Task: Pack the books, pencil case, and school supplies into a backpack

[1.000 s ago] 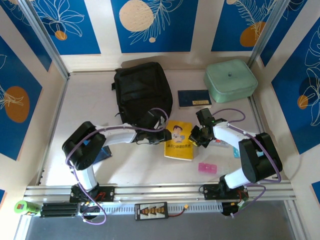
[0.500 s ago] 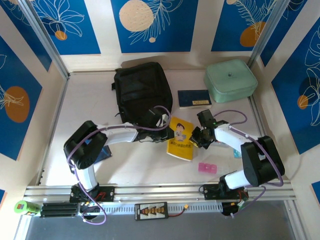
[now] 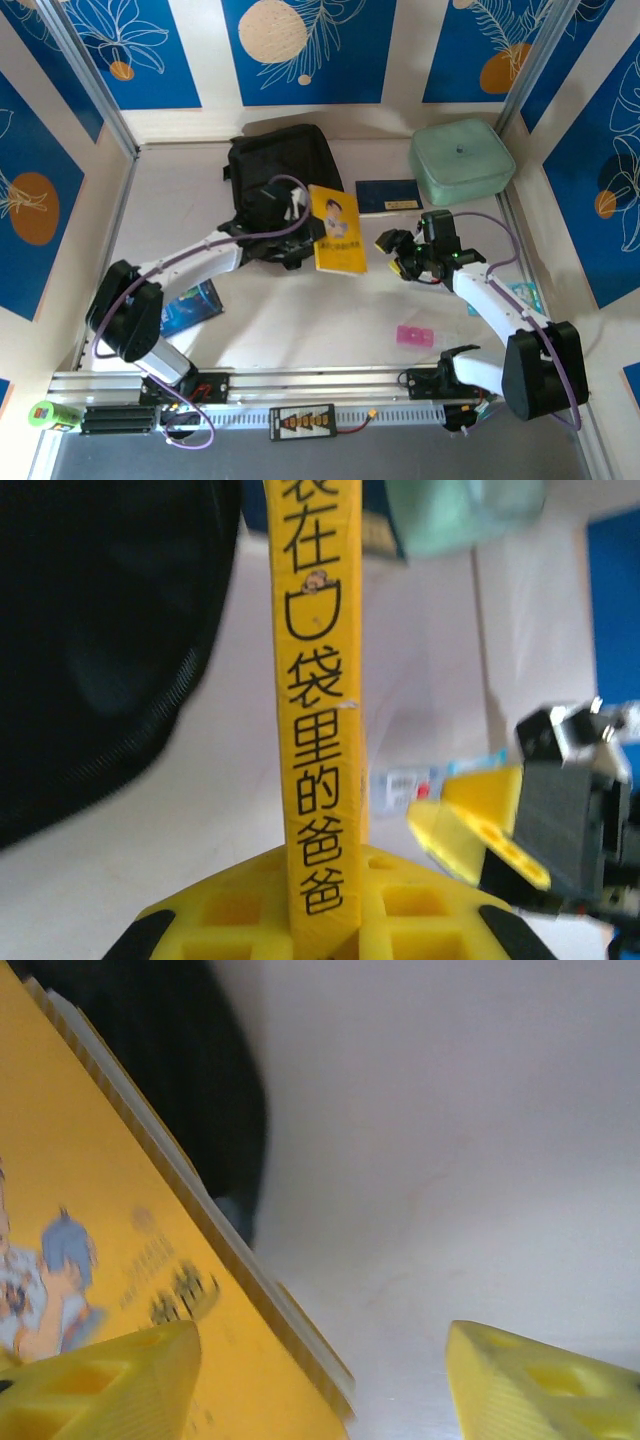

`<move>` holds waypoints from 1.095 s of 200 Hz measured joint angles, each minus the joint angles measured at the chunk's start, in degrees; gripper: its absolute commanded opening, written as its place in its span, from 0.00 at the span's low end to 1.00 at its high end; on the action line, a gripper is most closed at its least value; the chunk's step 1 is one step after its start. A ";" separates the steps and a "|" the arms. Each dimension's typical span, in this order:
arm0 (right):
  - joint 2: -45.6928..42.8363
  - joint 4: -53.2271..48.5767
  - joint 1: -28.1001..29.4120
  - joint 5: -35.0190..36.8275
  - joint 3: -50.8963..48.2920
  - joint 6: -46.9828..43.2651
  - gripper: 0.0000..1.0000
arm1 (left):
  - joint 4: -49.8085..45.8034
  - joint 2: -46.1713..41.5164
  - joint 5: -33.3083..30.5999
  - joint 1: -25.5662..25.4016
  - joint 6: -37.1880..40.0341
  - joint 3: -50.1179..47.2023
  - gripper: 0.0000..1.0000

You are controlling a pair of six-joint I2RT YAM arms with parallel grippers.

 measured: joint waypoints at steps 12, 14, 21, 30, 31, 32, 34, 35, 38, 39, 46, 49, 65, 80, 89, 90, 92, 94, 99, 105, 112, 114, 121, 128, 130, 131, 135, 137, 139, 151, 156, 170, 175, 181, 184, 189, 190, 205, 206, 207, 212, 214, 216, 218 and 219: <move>0.11 3.52 0.02 -2.67 0.02 1.73 0.79 | 1.27 -1.25 -0.50 2.34 -1.49 -0.02 0.00; 0.15 3.89 0.02 -2.97 0.02 2.25 0.80 | 1.68 -1.46 -0.61 2.75 -1.99 -0.02 0.00; 0.37 6.08 0.02 -4.31 0.09 3.76 0.82 | 2.93 -2.10 -0.94 3.96 -3.28 -0.02 0.00; 0.83 9.20 0.09 -5.95 0.11 5.60 0.86 | 4.74 -2.71 -1.38 5.31 -5.16 -0.02 0.00; 0.92 9.73 0.09 -6.08 0.11 5.97 0.87 | 5.07 -2.78 -1.49 5.51 -5.42 -0.02 0.00; 0.98 10.01 0.11 -6.16 0.11 6.29 0.87 | 5.25 -2.82 -1.53 5.62 -5.53 -0.02 0.00; 1.11 10.75 0.15 -6.51 0.11 7.23 0.88 | 5.81 -3.04 -1.66 5.95 -6.08 -0.04 0.00; 1.14 10.93 0.17 -6.62 0.11 7.32 0.88 | 5.99 -3.06 -1.68 6.03 -6.27 -0.04 0.00; 1.40 12.28 0.24 -7.15 0.11 7.98 0.89 | 6.73 -3.15 -1.81 6.38 -6.93 -0.04 0.00; 1.46 12.61 0.26 -7.23 0.11 8.31 0.90 | 7.06 -3.23 -1.92 6.54 -7.17 -0.04 0.00; 1.97 15.45 0.48 -8.09 0.11 10.45 0.92 | 8.74 -3.50 -2.34 7.15 -8.74 -0.04 0.00; 2.23 16.50 0.61 -8.44 0.09 11.30 0.93 | 9.66 -3.61 -2.60 7.37 -9.73 -0.07 0.00; 3.43 23.39 1.33 -9.57 0.11 15.56 0.97 | 12.98 -3.91 -3.45 7.76 -13.22 -0.13 0.00; 4.57 29.92 2.69 -10.14 0.13 19.34 0.98 | 15.98 -3.96 -3.96 7.74 -16.74 -0.39 0.00; 5.31 33.07 3.56 -10.25 0.26 20.98 0.98 | 17.35 -3.96 -4.20 7.74 -18.67 -0.72 0.00; 5.40 33.55 3.69 -10.27 0.28 21.31 0.98 | 17.57 -3.96 -4.24 7.74 -18.93 -0.74 0.00; 5.60 34.18 3.89 -10.29 0.39 21.53 0.98 | 17.75 -3.96 -4.24 7.74 -19.10 -0.79 0.00; 5.86 34.91 4.13 -10.38 0.48 21.92 0.98 | 18.10 -3.96 -4.24 7.74 -19.58 -0.85 0.00; 6.36 36.41 4.59 -10.36 0.70 22.71 0.98 | 18.88 -3.96 -4.31 7.74 -20.61 -1.05 0.00; 7.04 38.10 5.16 -10.38 1.03 23.58 0.98 | 19.63 -3.96 -4.44 7.74 -21.68 -1.22 0.00; 8.07 40.26 5.81 -10.36 1.51 24.65 0.98 | 20.41 -3.93 -4.46 7.74 -22.77 -1.31 0.00; 8.44 40.96 6.03 -10.38 1.68 25.00 0.98 | 20.48 -3.91 -4.46 7.74 -23.04 -1.33 0.00; 9.64 43.06 6.69 -10.36 2.16 26.03 0.97 | 21.05 -3.87 -4.46 7.74 -23.96 -1.33 0.00; 10.73 44.76 7.26 -10.29 2.62 26.95 0.96 | 21.68 -3.80 -4.48 7.74 -24.74 -1.33 0.00; 11.06 45.42 7.45 -10.27 2.78 27.32 0.96 | 21.88 -3.78 -4.48 7.74 -25.00 -1.33 0.00; 11.17 45.62 7.52 -10.25 2.82 27.43 0.95 | 22.03 -3.76 -4.48 7.74 -25.16 -1.33 0.00; 12.00 46.69 7.96 -10.12 3.17 27.78 0.94 | 22.38 -3.69 -4.50 7.74 -25.55 -1.33 0.00; 12.22 46.99 8.07 -10.10 3.26 27.98 0.94 | 22.58 -3.67 -4.48 7.74 -25.77 -1.33 0.00; 12.59 47.45 8.22 -9.97 3.45 28.26 0.93 | 22.73 -3.67 -4.50 7.74 -25.97 -1.33 0.00; 14.64 49.11 9.40 -9.68 4.76 29.31 0.91 | 23.61 -3.45 -4.63 7.69 -26.91 -1.33 0.00; 15.37 49.37 9.90 -9.64 5.42 29.35 0.90 | 23.85 -3.43 -4.68 7.69 -27.36 -1.33 0.00; 17.18 49.79 11.45 -8.92 7.69 29.99 0.85 | 23.98 -3.34 -4.87 7.63 -28.20 -1.33 0.00; 17.57 49.79 12.04 -8.59 8.46 29.90 0.82 | 24.02 -3.34 -5.03 7.61 -28.65 -1.33 0.00; 17.79 49.77 12.66 -8.15 9.18 29.81 0.79 | 24.06 -3.34 -5.22 7.58 -29.05 -1.33 0.00; 17.84 49.75 13.00 -7.87 9.44 30.16 0.77 | 24.13 -3.34 -5.33 7.56 -29.20 -1.38 0.00; 17.84 49.75 13.53 -7.37 9.86 29.97 0.74 | 24.33 -3.34 -5.51 7.54 -29.44 -1.46 0.00; 17.84 49.75 13.66 -7.21 9.94 30.14 0.73 | 24.35 -3.34 -5.53 7.54 -29.46 -1.46 0.00; 17.81 49.92 14.75 -5.53 10.36 30.10 0.60 | 24.72 -3.34 -6.01 7.52 -30.18 -1.79 0.00; 17.81 49.90 14.84 -5.35 10.36 29.83 0.60 | 24.74 -3.34 -6.08 7.52 -30.29 -1.86 0.00; 17.81 49.96 14.88 -5.33 10.36 29.68 0.60 | 24.76 -3.34 -6.12 7.52 -30.34 -1.88 0.00; 17.81 49.77 15.08 -4.87 10.36 29.86 0.56 | 24.90 -3.34 -6.25 7.52 -30.53 -2.12 0.00; 17.81 49.79 15.21 -4.74 10.36 29.51 0.55 | 24.96 -3.34 -6.34 7.52 -30.67 -2.25 0.00; 17.81 49.79 15.28 -4.63 10.36 29.46 0.54 | 25.07 -3.37 -6.36 7.52 -30.73 -2.38 0.00; 17.81 49.72 15.30 -4.33 10.36 29.75 0.53 | 25.14 -3.37 -6.38 7.52 -30.84 -2.54 0.00; 17.81 49.62 15.32 -4.15 10.36 29.62 0.52 | 25.14 -3.37 -6.38 7.52 -30.88 -2.58 0.00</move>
